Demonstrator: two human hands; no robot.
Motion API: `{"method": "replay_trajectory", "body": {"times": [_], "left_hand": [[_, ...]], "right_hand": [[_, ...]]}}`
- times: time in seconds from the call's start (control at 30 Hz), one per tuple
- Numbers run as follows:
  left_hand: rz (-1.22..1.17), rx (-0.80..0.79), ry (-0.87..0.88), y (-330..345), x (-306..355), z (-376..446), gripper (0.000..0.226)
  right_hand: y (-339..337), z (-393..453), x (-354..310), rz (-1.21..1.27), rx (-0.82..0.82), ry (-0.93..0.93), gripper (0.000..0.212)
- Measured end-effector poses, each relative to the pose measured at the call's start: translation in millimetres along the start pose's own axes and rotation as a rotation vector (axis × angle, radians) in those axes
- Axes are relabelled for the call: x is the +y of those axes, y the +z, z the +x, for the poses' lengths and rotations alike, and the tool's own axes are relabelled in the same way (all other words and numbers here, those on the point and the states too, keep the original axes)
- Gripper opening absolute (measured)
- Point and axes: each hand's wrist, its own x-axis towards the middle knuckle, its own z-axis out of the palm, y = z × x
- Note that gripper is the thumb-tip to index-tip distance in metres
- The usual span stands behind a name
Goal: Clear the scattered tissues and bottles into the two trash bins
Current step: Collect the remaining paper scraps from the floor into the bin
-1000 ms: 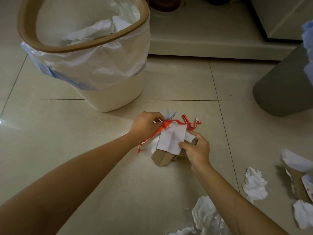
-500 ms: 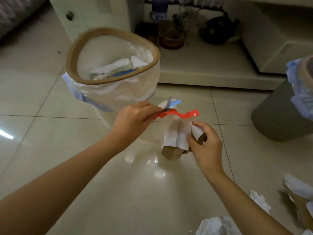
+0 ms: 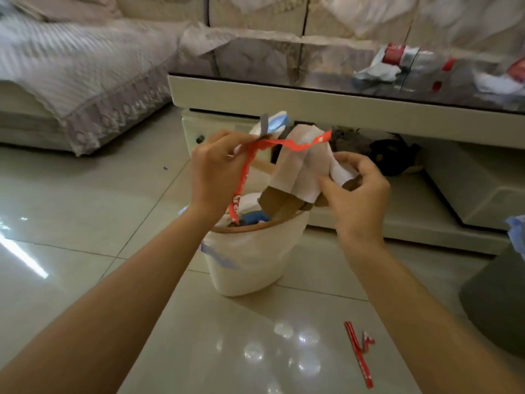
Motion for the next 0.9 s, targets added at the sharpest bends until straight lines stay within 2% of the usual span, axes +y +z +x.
{"method": "replay_trajectory", "body": {"times": [0.13, 0.2, 0.27, 0.33, 0.4, 0.5, 0.7, 0.77, 0.9], "left_hand": [[0.106, -0.118, -0.088, 7, -30, 12, 0.017], [0.175, -0.307, -0.134, 11, -48, 8, 0.020], [0.342, -0.535, -0.122, 12, -62, -1, 0.028], [0.471, -0.645, -0.056, 10, -71, -10, 0.037], [0.507, -0.678, -0.009, 5, -72, -17, 0.040], [0.480, -0.673, 0.011, 1, -69, -26, 0.040], [0.336, -0.556, 0.164, 3, -22, -65, 0.034], [0.286, -0.561, 0.252, 8, 1, -88, 0.033], [0.243, -0.700, 0.369, 32, 30, -145, 0.036]], "right_hand": [[46, 22, -2, -0.018, -0.022, 0.007, 0.022], [65, 24, 6, -0.039, -0.047, 0.049, 0.022], [79, 23, 18, -0.093, -0.120, 0.075, 0.025], [85, 19, 30, -0.132, -0.241, 0.091, 0.027], [85, 12, 40, -0.183, -0.333, 0.065, 0.029], [75, -2, 48, -0.326, -0.395, -0.075, 0.035], [22, -40, 61, -0.611, -0.407, -0.500, 0.040], [-4, -55, 73, -0.686, -0.420, -0.552, 0.043], [-67, -93, 109, -0.874, -0.495, -0.531, 0.044]]}}
